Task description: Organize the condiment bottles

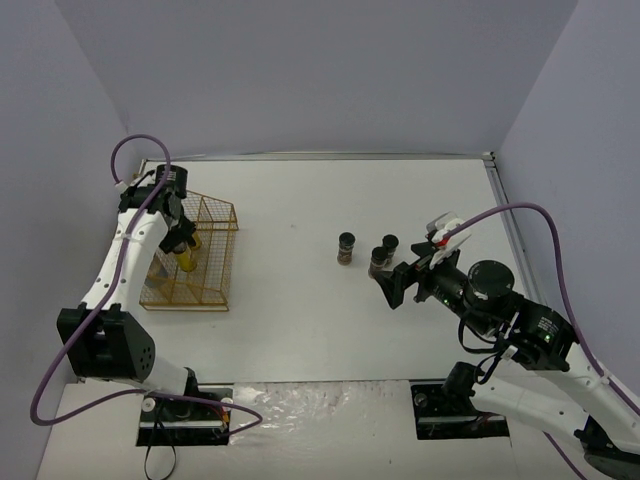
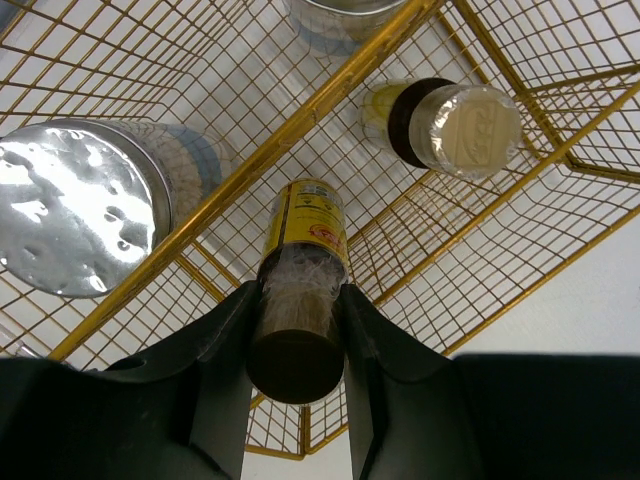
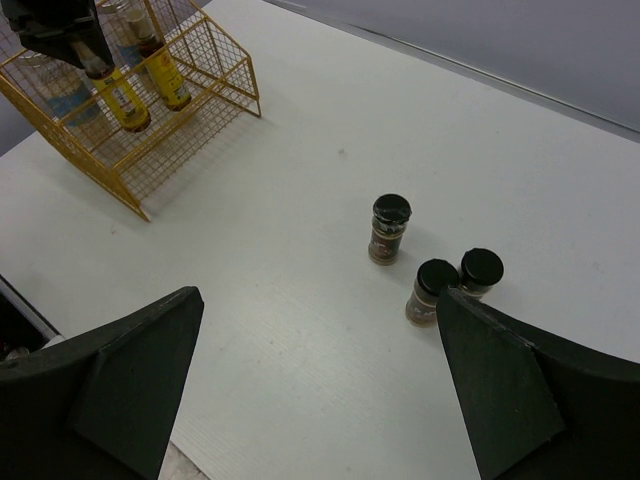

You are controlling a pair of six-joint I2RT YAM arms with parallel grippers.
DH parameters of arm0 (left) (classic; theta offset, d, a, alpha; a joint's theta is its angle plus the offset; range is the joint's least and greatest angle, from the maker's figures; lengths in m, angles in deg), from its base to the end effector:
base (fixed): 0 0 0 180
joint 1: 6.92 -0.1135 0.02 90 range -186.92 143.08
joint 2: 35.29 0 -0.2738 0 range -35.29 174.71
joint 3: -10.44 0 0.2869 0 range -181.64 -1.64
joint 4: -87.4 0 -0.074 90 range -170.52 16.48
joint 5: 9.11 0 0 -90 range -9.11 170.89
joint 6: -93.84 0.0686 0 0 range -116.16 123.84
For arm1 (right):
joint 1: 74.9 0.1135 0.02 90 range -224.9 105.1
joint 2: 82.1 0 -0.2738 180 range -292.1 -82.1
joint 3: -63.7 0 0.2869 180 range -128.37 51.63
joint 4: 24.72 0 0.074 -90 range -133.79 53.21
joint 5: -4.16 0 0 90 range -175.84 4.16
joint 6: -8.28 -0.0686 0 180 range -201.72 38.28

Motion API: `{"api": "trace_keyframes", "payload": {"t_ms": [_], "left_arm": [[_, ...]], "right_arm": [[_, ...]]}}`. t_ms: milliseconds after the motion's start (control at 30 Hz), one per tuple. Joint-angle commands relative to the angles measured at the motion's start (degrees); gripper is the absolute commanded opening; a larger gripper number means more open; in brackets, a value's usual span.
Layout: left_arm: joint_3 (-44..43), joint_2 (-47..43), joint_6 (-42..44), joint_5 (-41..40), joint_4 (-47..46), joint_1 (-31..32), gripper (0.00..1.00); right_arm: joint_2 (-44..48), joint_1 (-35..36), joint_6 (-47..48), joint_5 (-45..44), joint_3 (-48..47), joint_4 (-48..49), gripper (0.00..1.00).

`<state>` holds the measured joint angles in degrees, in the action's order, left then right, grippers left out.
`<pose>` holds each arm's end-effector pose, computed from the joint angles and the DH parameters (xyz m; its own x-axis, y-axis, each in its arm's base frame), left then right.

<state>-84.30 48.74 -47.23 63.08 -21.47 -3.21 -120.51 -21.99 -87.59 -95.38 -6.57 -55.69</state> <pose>0.3428 -0.0012 0.3180 -0.4760 -0.7113 -0.5171 -0.7311 0.6469 -0.2169 0.1241 0.1453 0.4372 -0.0609 0.0867 -0.9944 -0.6841 0.7218 0.1048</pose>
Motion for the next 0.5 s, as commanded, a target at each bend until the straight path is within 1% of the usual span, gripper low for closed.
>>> {"api": "trace_keyframes", "payload": {"t_ms": [0, 167, 267, 367, 467], "left_arm": [[0.53, -1.18, -1.58, -1.02, -5.19, -1.37, 0.0], [2.37, -0.12, -1.7, -0.55, -6.2, -1.6, 0.04], [3.0, 0.32, -1.99, -0.06, -6.32, -1.6, 0.08], [3.89, -0.01, -2.19, 0.37, -6.17, -1.6, 0.16], [4.48, -0.36, -2.28, 0.72, -5.79, -1.52, 0.26]], "right_arm": [[-0.4, -0.17, 0.89, 0.16, 0.49, 3.02, 1.0], [-0.05, -0.17, 0.68, -0.16, 1.37, 2.99, 1.0], [0.24, -0.17, 0.67, -0.37, 1.91, 2.99, 1.0], [0.36, -0.24, 0.51, -0.46, 2.17, 2.97, 1.0], [0.27, -0.17, 0.46, -0.48, 2.21, 2.94, 1.0]]}}
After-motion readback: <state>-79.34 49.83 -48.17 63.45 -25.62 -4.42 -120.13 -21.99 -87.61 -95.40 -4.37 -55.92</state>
